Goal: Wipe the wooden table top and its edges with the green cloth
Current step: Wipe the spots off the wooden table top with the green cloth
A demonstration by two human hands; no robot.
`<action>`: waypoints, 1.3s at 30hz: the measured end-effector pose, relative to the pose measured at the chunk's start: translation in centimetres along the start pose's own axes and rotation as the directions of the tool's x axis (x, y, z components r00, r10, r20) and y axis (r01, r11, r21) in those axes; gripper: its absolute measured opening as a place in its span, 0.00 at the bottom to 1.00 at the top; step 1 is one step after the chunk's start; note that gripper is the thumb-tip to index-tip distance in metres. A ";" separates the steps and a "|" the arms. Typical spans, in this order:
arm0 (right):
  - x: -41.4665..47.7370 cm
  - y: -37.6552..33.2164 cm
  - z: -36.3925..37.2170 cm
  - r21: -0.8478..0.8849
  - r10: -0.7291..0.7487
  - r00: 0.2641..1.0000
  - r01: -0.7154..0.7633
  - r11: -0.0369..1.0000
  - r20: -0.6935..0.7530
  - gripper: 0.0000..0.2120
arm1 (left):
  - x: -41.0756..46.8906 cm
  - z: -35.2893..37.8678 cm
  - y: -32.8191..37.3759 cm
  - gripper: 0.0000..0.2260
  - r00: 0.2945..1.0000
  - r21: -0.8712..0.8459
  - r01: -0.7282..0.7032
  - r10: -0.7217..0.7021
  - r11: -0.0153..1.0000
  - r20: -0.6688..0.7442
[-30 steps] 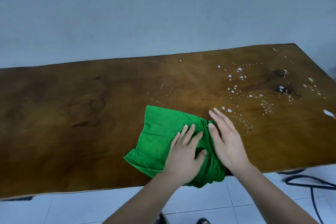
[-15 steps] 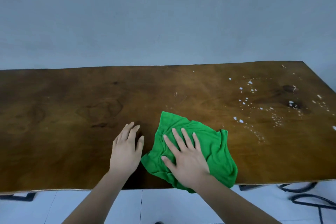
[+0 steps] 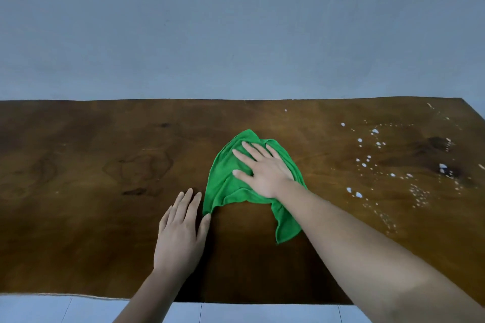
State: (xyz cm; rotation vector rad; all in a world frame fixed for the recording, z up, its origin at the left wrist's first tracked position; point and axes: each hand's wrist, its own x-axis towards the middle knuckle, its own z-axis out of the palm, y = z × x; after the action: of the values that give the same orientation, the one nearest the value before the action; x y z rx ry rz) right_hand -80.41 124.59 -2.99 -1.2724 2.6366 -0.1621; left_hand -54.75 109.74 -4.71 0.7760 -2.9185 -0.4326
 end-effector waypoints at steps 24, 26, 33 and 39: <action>-8.4 40.2 -7.0 0.022 0.489 0.868 -0.489 0.872 -0.086 0.42 | 2.9 5.0 15.7 0.33 0.996 0.083 0.083 -0.085 0.993 0.023; -8.6 39.5 -6.8 0.040 0.563 0.823 -0.562 0.826 -0.079 0.42 | 2.9 5.0 15.7 0.34 0.996 0.093 0.082 -0.084 0.992 0.022; -8.9 28.5 -4.5 0.021 0.533 0.843 -0.533 0.846 -0.074 0.40 | 2.9 5.0 15.4 0.37 0.998 0.092 0.060 -0.063 0.994 0.026; -11.5 17.3 -1.8 0.001 0.305 0.952 -0.306 0.952 -0.030 0.39 | 2.8 4.4 15.8 0.34 0.998 0.089 0.057 -0.060 0.994 0.036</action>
State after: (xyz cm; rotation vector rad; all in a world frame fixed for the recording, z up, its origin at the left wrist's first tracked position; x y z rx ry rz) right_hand -87.03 144.38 -2.89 -0.8509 2.8180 -0.1267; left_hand -65.35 122.54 -4.26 0.8762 -2.9750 -0.3294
